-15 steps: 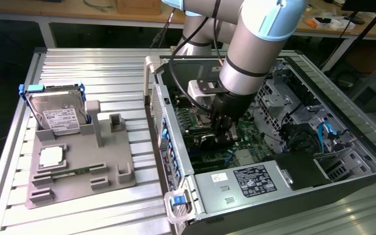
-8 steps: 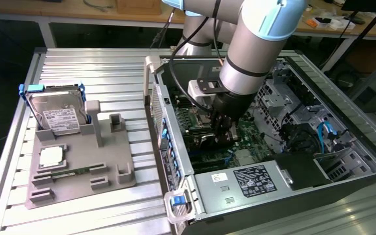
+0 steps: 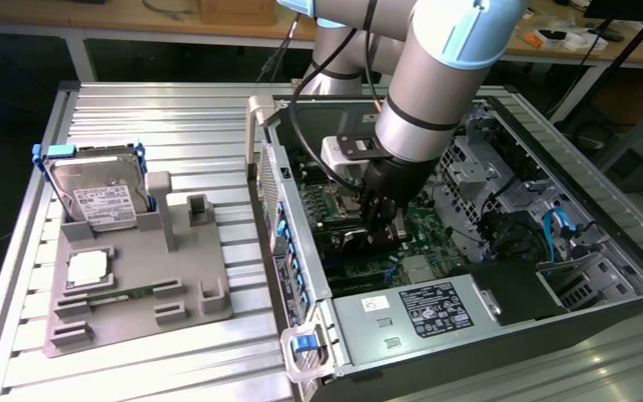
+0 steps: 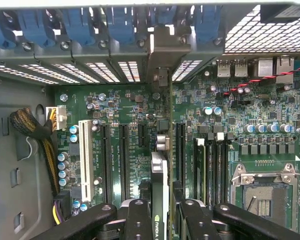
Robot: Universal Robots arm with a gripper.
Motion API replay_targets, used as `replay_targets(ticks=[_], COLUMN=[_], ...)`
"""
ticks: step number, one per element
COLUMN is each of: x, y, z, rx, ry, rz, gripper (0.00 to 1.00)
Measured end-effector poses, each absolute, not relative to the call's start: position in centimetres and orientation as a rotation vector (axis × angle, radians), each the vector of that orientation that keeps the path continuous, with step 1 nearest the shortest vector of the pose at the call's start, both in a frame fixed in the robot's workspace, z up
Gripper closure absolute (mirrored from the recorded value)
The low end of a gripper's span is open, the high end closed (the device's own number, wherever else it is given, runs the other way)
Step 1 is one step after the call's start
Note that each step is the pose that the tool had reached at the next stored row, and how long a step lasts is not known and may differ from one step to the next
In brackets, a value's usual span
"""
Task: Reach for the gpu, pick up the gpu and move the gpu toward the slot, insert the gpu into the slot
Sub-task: 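Insert the gpu into the slot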
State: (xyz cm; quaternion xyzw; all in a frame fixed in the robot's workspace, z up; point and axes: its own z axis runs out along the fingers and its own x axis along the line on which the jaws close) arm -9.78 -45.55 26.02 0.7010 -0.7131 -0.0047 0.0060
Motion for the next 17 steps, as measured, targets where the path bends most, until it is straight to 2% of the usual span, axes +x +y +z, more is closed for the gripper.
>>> replay_targets(ticks=[17], x=[-9.78], y=[-45.55], z=[25.45], rx=[2.194], ry=[-2.232], rz=[-0.014], gripper=[0.73])
